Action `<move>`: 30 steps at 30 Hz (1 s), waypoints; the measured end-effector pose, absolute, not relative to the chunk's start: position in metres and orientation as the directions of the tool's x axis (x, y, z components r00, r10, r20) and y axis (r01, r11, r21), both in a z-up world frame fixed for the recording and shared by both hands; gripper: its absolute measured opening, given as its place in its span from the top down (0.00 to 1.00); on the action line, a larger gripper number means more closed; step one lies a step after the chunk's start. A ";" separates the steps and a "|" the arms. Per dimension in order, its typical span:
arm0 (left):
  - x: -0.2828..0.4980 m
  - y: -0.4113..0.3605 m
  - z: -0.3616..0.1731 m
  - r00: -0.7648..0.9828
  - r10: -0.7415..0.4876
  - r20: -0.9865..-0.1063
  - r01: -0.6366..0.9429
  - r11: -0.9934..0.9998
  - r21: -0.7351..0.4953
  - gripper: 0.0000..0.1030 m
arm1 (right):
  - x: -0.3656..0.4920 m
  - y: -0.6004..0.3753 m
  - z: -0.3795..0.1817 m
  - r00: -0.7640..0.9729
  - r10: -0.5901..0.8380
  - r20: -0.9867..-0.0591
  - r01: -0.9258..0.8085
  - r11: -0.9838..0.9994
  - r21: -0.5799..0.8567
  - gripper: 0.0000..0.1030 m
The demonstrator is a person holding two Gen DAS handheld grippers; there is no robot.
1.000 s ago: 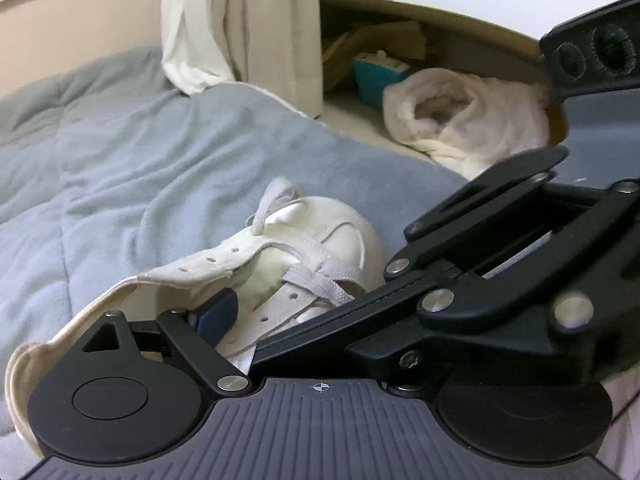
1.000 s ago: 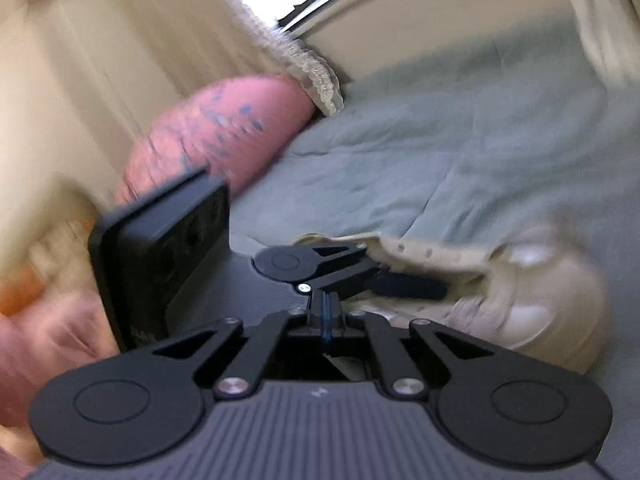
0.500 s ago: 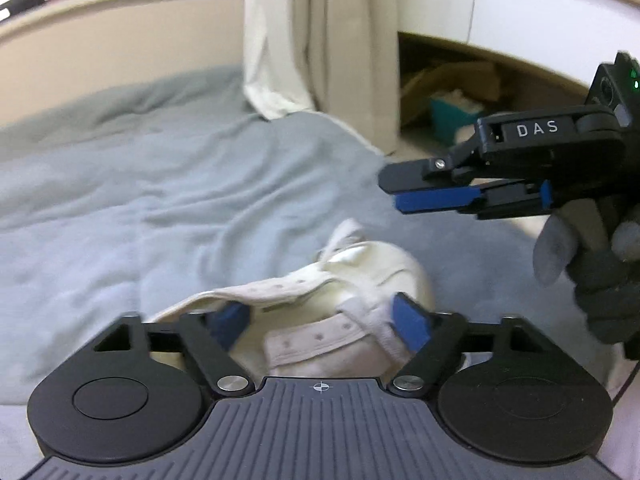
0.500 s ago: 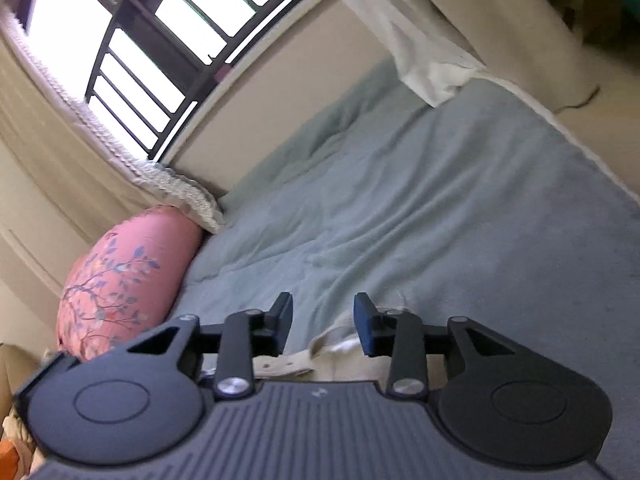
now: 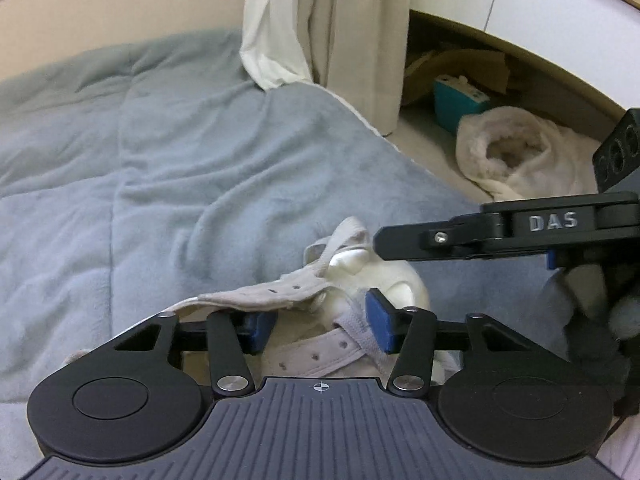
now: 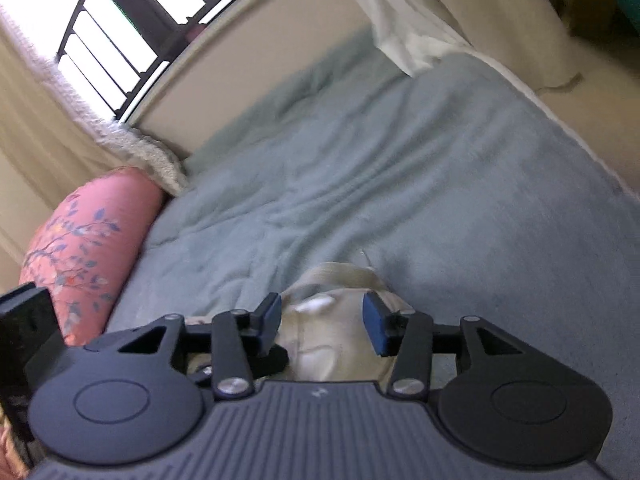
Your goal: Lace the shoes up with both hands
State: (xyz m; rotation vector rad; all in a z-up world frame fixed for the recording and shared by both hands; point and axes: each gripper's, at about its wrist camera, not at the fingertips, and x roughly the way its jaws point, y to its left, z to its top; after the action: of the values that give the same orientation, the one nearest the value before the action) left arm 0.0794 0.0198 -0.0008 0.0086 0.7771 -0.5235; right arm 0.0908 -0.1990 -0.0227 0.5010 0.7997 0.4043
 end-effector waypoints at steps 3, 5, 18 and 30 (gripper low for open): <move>0.074 0.016 0.001 0.609 -0.420 -0.673 0.411 0.893 -0.185 0.57 | 0.094 -0.204 -0.029 0.632 0.513 -0.581 -0.115 0.803 0.585 0.48; 0.070 0.017 0.002 0.622 -0.414 -0.665 0.382 0.901 -0.204 0.60 | 0.095 -0.204 -0.029 0.632 0.518 -0.577 -0.115 0.799 0.591 0.45; 0.036 0.000 0.017 0.664 -0.380 -0.645 0.465 0.884 -0.042 0.72 | 0.094 -0.203 -0.028 0.639 0.527 -0.561 -0.139 0.795 0.590 0.37; 0.022 0.005 0.034 0.692 -0.383 -0.611 0.459 0.888 -0.037 0.51 | 0.097 -0.210 -0.031 0.632 0.518 -0.577 -0.077 0.783 0.618 0.31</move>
State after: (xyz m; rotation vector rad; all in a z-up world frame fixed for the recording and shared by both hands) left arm 0.0218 0.0047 0.0336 0.1220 0.6544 -0.4713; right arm 0.0967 -0.2101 -0.0310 0.5894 0.8243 0.3635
